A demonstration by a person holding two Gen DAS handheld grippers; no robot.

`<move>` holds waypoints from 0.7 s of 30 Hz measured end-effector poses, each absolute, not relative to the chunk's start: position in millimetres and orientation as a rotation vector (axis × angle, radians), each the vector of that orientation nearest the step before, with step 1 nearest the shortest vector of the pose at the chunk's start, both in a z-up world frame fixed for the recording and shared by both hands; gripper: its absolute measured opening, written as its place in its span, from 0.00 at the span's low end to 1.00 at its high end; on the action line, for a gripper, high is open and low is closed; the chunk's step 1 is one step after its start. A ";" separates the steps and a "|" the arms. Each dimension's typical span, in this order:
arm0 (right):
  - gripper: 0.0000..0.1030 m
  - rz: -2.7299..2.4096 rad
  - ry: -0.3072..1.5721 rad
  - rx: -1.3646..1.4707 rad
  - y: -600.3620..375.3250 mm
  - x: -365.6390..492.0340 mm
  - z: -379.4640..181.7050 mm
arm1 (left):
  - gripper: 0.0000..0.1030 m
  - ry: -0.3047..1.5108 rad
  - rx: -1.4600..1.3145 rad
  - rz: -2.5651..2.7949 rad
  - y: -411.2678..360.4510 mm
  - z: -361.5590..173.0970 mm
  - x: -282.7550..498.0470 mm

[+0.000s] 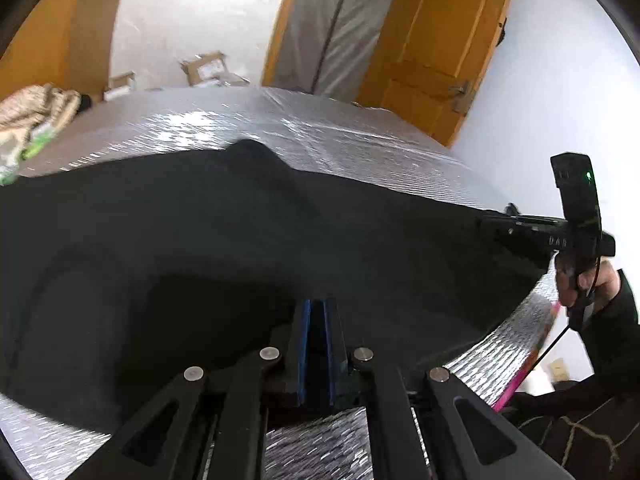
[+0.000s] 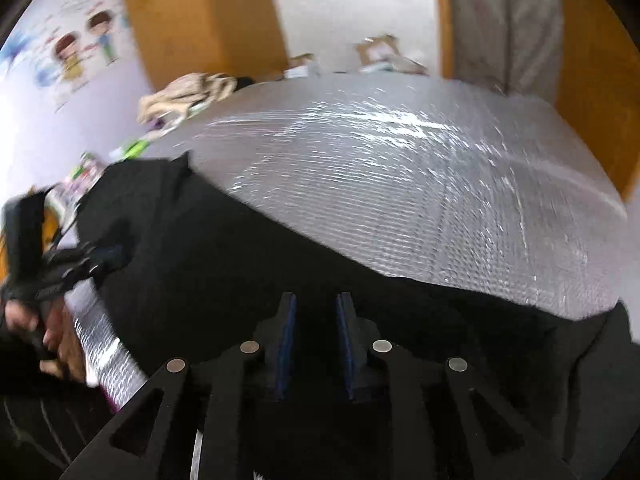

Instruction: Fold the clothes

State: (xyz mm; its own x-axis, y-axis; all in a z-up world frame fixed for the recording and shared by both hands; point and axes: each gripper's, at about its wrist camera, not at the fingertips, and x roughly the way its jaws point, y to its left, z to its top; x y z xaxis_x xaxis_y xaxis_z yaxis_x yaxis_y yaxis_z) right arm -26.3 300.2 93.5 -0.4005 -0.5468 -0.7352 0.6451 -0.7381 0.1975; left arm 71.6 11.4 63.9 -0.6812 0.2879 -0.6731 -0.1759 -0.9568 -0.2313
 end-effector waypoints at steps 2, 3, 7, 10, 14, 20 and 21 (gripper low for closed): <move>0.22 -2.125 0.105 1.056 288.1 -25.6 96.0 | 0.06 -0.251 -1.101 2.731 -1.5 66.8 75.3; 0.22 -2.106 0.096 1.043 279.5 -24.1 97.7 | 0.06 -0.287 -1.097 2.770 -10.0 68.1 75.7; 0.23 -2.017 0.074 1.000 236.9 -24.2 102.1 | 0.06 -0.415 -1.095 2.890 -37.4 70.8 75.0; 0.24 -1.988 0.076 1.002 208.3 -35.9 101.7 | 0.06 -0.431 -1.110 2.935 -45.4 68.8 72.6; 0.24 -1.932 0.100 1.040 169.2 -59.9 96.1 | 0.06 -0.461 -1.133 2.944 -56.5 58.9 69.1; 0.23 -1.865 0.183 1.096 125.9 -73.6 77.4 | 0.06 -0.390 -1.102 2.955 -60.4 51.1 71.6; 0.15 -1.866 0.189 1.092 124.7 -73.8 75.5 | 0.06 -0.397 -1.098 2.952 -61.8 50.4 72.3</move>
State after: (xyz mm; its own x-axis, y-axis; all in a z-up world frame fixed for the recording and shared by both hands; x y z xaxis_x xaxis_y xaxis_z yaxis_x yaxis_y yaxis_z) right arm -73.8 124.7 75.5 -0.1678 -0.6411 -0.7489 0.7785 -0.5523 0.2983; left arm 72.3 -61.8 50.4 -0.7603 0.0562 -0.6471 0.1168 -0.9682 -0.2213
